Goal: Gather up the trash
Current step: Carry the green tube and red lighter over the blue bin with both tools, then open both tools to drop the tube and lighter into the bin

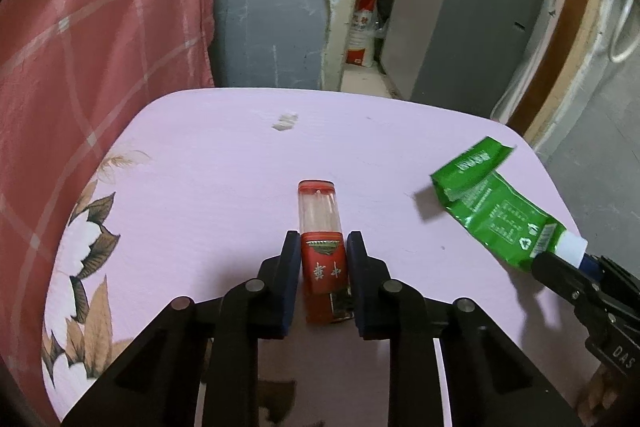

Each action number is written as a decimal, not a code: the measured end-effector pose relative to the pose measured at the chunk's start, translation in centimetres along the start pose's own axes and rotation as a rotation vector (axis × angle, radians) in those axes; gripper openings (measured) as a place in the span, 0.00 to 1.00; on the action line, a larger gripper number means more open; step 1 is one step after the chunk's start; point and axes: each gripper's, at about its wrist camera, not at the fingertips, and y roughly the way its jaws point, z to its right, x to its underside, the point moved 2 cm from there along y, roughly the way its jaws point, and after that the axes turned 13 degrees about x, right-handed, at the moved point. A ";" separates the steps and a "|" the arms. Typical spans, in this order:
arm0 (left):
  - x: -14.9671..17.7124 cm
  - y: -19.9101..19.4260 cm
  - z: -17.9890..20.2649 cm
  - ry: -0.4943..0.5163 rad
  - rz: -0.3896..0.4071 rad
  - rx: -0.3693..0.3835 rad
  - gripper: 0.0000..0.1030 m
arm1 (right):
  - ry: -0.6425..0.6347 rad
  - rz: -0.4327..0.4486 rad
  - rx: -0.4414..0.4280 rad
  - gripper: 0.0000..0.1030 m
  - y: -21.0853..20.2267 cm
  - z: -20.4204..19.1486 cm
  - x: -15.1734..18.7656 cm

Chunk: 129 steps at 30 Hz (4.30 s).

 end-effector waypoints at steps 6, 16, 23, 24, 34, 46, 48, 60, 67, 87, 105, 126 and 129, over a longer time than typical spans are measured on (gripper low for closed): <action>1.0 -0.5 1.2 0.000 0.011 0.045 0.18 | 0.013 0.028 0.002 0.31 -0.8 1.0 0.8; 1.5 -0.9 3.3 0.020 0.023 0.070 0.18 | 0.039 0.052 0.003 0.31 -1.8 2.4 1.8; 1.8 -0.7 2.7 -0.011 0.012 0.066 0.18 | 0.046 0.019 0.007 0.38 -1.2 2.0 1.6; 1.8 -0.6 2.6 -0.014 0.011 0.066 0.18 | 0.045 0.016 0.009 0.38 -1.1 2.0 1.5; 1.9 -0.5 2.9 -0.013 0.017 0.075 0.18 | -0.009 -0.006 0.077 0.41 -0.6 1.2 1.1; 2.5 -1.4 4.1 -0.002 0.062 0.119 0.18 | -0.067 0.084 0.123 0.35 -1.9 0.7 2.4; 2.7 -1.7 4.8 0.011 0.079 0.130 0.18 | -0.074 0.113 0.143 0.35 -2.4 0.9 2.7; 2.6 -1.6 9.1 0.061 0.113 0.193 0.18 | -0.078 0.249 0.254 0.34 -6.2 3.7 3.0; 2.7 -1.0 12.0 0.089 0.115 0.240 0.18 | -0.042 0.287 0.290 0.33 -8.2 6.4 3.5; 2.6 4.0 23.7 0.188 0.090 0.389 0.18 | 0.129 0.294 0.430 0.33 -11.4 17.8 4.7; 4.3 7.4 26.8 0.214 0.033 0.410 0.18 | 0.216 0.220 0.421 0.33 -10.8 22.6 6.9; 3.6 5.0 25.9 0.167 0.141 0.393 0.38 | 0.237 0.316 0.423 0.47 -13.3 22.0 6.1; 3.3 3.8 25.5 0.169 0.182 0.368 0.48 | 0.235 0.348 0.434 0.53 -14.1 21.6 5.9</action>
